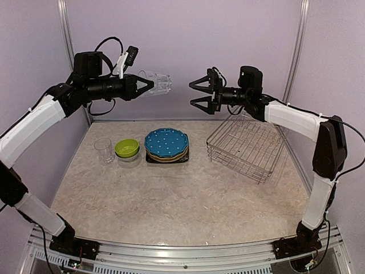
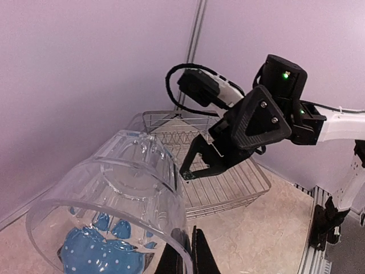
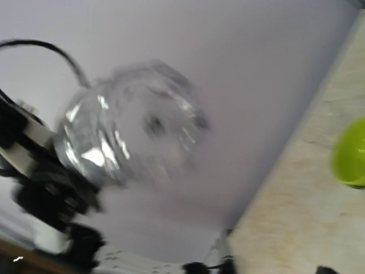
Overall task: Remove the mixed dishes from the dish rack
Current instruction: Place the cup at the corner of the board.
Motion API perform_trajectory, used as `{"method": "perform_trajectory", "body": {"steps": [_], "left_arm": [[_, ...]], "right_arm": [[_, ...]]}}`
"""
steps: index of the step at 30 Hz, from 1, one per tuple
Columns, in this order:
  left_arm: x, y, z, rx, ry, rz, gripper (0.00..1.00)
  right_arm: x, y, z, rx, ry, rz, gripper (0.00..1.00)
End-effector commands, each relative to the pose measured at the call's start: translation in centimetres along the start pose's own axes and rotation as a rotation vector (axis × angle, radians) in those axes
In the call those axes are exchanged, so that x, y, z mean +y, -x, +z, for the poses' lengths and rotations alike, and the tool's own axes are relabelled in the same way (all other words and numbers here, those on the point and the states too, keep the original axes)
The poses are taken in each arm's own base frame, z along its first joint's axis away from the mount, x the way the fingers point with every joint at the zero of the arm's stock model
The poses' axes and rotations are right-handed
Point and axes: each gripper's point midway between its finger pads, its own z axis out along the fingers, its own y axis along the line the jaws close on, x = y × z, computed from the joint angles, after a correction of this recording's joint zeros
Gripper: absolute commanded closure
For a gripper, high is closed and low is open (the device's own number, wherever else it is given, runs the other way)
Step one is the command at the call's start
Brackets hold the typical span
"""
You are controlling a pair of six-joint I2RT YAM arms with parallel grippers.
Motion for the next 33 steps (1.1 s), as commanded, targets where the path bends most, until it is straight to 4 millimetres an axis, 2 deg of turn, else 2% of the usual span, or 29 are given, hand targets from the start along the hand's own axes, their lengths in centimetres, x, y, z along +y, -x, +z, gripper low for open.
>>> {"method": "perform_trajectory", "body": {"steps": [1,9,14,18,21,25,30,33], "left_arm": [[4.4,0.6,-2.6,0.025,0.197,-0.264,1.00],[10.2,-2.3,-6.6,0.128,0.455,-0.460,1.00],[15.2,-5.1,-10.9,0.202,0.659,-0.617,1.00],[18.3,-7.7,-14.2,0.256,0.795,-0.743,1.00],[20.4,-9.9,-16.9,0.304,0.907,-0.825,1.00],[22.7,-13.0,-19.6,0.358,0.966,-0.947,1.00],[25.1,-16.4,-21.9,0.420,1.066,-1.013,1.00],[26.3,-17.3,-22.9,0.433,1.113,-1.021,1.00]], "right_arm": [[-1.1,-0.2,-1.6,0.024,-0.198,-0.108,0.01],[-2.5,-0.8,-3.2,0.046,-0.328,-0.183,0.01],[-3.0,-1.1,-3.8,0.055,-0.361,-0.193,0.01],[-3.3,-1.2,-3.9,0.060,-0.361,-0.188,0.01],[-3.4,-1.2,-3.8,0.062,-0.359,-0.186,0.01],[-3.7,-1.3,-3.6,0.066,-0.355,-0.176,0.01],[-3.9,-1.1,-3.5,0.062,-0.349,-0.167,0.01],[-4.0,-1.1,-3.4,0.060,-0.348,-0.162,0.01]]}}
